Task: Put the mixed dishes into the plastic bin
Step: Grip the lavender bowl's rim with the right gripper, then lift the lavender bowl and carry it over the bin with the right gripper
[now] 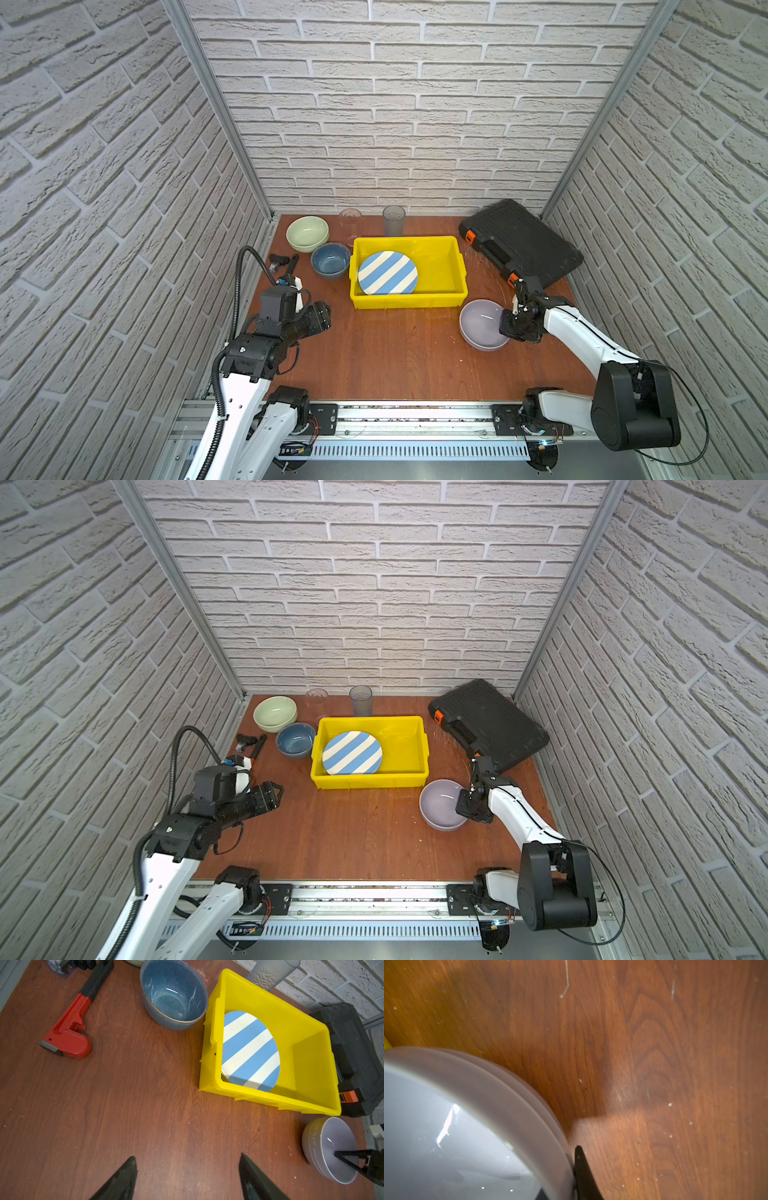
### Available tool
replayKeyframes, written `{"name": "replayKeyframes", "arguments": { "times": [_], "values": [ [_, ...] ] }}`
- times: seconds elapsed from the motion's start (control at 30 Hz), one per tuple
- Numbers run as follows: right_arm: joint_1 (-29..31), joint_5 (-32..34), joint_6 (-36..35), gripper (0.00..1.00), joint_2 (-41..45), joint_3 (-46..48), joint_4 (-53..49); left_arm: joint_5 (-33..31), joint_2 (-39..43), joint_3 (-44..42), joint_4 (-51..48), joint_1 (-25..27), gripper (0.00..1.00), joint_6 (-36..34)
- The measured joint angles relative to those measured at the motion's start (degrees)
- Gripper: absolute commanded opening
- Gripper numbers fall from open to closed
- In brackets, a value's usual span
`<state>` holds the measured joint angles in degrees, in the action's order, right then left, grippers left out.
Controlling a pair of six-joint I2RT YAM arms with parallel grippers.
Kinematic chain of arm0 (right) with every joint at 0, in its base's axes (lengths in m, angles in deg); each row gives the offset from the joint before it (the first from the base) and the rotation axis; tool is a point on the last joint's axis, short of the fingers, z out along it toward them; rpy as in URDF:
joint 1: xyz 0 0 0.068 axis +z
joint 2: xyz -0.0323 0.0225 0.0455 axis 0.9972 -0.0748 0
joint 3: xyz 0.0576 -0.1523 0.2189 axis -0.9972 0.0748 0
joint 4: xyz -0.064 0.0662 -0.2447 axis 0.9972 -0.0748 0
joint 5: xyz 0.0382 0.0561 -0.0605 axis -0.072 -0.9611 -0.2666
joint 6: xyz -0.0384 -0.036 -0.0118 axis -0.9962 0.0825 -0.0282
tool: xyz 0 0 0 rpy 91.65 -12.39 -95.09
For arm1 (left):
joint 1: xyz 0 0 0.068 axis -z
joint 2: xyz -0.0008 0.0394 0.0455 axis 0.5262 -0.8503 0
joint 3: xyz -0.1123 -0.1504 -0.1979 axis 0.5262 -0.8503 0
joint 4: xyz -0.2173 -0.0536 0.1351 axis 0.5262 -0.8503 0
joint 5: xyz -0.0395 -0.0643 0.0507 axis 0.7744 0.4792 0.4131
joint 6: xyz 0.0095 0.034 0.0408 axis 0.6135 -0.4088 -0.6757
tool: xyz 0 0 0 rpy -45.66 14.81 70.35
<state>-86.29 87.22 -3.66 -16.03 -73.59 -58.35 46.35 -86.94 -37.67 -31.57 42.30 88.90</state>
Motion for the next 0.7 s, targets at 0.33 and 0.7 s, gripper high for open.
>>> {"name": "replayKeyframes", "arguments": {
  "times": [0.33, 0.7],
  "values": [
    [1.6, 1.3, 0.4, 0.06, 3.4, -2.3, -4.8, 0.0, -1.8, 0.0, 0.4, -0.1, 0.78, -0.1],
    [7.1, 1.4, 1.7, 0.06, 5.5, -2.8, -7.7, -0.4, -6.6, 2.1, 1.5, -2.9, 0.8, -1.3]
  ]
}}
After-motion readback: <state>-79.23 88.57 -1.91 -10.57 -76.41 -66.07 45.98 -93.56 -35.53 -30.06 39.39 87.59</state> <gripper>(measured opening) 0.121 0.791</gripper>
